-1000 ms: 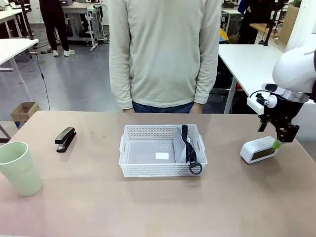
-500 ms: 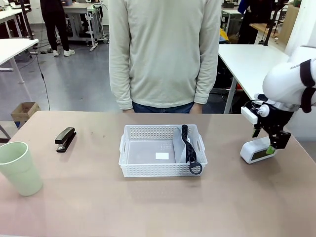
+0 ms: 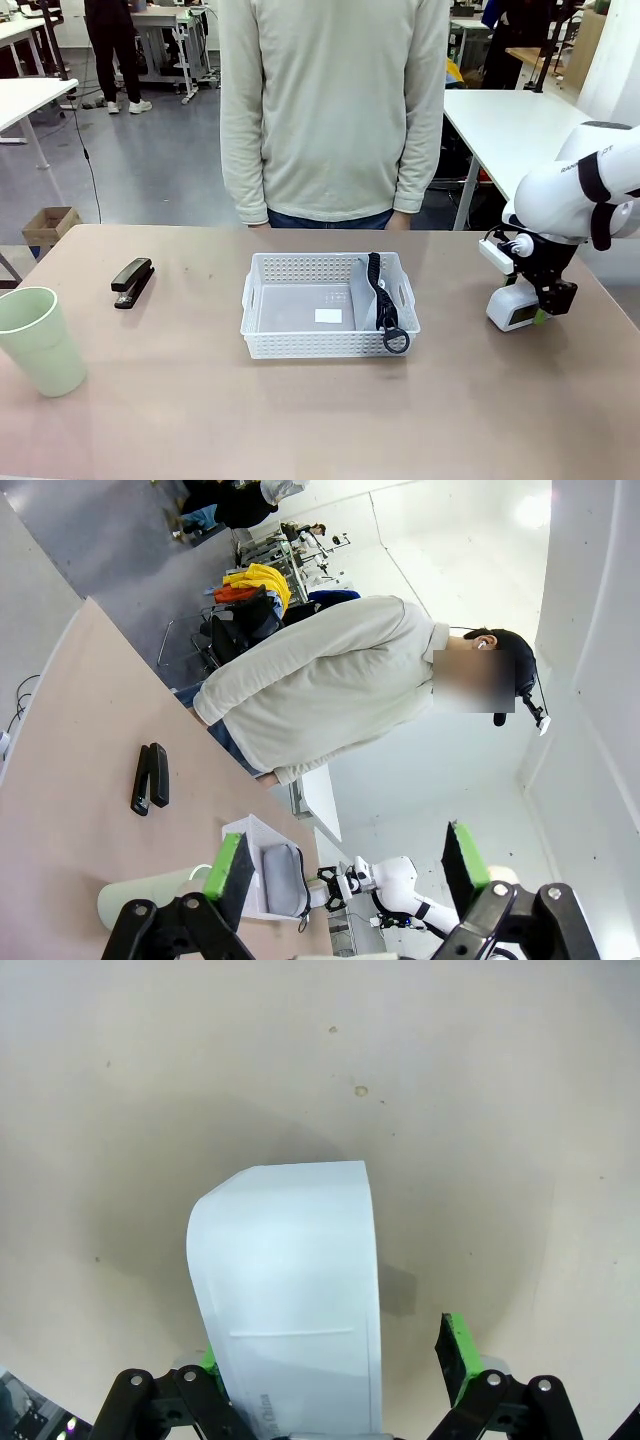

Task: Efficiently arrange items inside the basket to fit them all.
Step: Pick up the Digital clock and place it inside the Organizing basket.

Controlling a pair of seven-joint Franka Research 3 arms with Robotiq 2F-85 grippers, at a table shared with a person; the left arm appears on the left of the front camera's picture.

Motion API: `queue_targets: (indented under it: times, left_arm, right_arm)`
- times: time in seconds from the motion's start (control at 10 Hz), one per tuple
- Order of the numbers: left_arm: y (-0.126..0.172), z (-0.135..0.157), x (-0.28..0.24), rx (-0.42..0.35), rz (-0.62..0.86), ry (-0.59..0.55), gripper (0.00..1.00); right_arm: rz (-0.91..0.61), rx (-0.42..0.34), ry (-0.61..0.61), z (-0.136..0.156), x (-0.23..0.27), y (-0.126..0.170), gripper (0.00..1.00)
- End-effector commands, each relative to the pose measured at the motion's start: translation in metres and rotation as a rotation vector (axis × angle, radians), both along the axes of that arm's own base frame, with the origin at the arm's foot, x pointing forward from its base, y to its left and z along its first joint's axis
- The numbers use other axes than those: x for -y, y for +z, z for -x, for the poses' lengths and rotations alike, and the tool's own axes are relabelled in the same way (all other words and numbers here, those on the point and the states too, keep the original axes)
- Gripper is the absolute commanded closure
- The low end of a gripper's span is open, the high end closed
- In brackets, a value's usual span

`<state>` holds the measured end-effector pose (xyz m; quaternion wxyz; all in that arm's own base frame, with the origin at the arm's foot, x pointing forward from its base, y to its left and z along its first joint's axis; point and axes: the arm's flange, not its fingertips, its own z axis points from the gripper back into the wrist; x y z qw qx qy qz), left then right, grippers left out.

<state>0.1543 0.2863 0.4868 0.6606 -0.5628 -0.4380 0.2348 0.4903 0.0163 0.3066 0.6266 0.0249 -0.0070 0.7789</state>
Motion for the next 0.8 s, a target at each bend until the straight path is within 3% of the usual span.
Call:
queue_targets:
  times: [0.0,0.5,0.6,0.7]
  left_arm:
    - [-0.0001,-0.0019,0.0000,0.032,-0.011,0.000,0.00]
    - [-0.0001,-0.0019,0.0000,0.032,-0.011,0.000,0.00]
    - [-0.0001,-0.0019,0.0000,0.032,-0.011,0.000,0.00]
    - [-0.0001,-0.0019,0.0000,0.032,-0.011,0.000,0.00]
  right_arm:
    - [0.017,0.023,0.038,0.0010,0.0066,-0.0055,0.00]
    - [0.017,0.022,0.037,0.0008,0.0057,-0.0032,0.00]
    - [0.021,0.023,0.048,0.0007,0.0059,-0.0041,0.14]
    - [0.019,0.016,0.044,0.0004,0.0058,-0.0045,0.60]
